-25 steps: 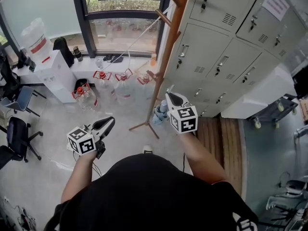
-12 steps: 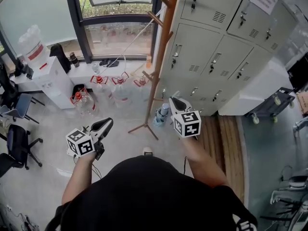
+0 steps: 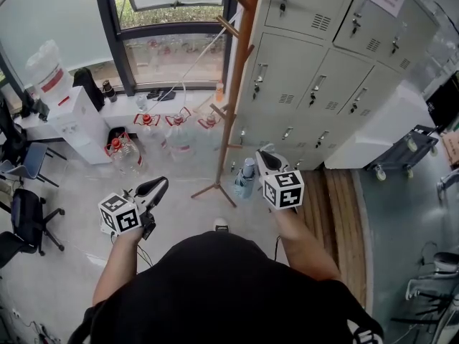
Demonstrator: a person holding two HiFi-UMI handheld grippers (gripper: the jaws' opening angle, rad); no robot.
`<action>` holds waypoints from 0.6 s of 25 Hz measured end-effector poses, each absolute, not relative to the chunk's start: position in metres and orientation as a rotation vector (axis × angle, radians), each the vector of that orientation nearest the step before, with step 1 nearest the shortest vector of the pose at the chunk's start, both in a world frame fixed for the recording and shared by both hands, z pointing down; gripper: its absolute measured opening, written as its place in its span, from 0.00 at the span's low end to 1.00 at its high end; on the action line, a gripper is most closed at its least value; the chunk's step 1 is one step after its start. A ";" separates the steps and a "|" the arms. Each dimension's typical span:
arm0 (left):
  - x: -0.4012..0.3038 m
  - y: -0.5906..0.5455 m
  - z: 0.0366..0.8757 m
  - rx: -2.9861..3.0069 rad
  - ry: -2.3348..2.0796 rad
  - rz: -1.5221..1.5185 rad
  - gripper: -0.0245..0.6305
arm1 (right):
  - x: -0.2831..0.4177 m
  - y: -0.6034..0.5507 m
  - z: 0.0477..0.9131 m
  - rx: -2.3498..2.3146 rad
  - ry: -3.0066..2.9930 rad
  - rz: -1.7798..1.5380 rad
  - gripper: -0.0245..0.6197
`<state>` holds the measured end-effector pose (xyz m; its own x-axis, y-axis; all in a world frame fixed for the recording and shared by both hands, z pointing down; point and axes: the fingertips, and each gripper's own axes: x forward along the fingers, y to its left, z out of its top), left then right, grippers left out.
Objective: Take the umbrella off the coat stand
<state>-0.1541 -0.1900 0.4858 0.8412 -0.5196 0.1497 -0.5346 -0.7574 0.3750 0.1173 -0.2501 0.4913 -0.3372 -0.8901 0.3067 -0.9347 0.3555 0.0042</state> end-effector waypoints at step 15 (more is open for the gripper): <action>-0.148 -0.188 0.485 2.620 -0.764 0.057 0.08 | 0.124 -0.246 0.492 1.636 -2.371 0.272 0.05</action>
<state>-0.1483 -0.1880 0.4845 0.8492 -0.5062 0.1505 -0.5229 -0.7665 0.3728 0.1236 -0.2456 0.4915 -0.3396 -0.8894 0.3061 -0.9356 0.3528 -0.0129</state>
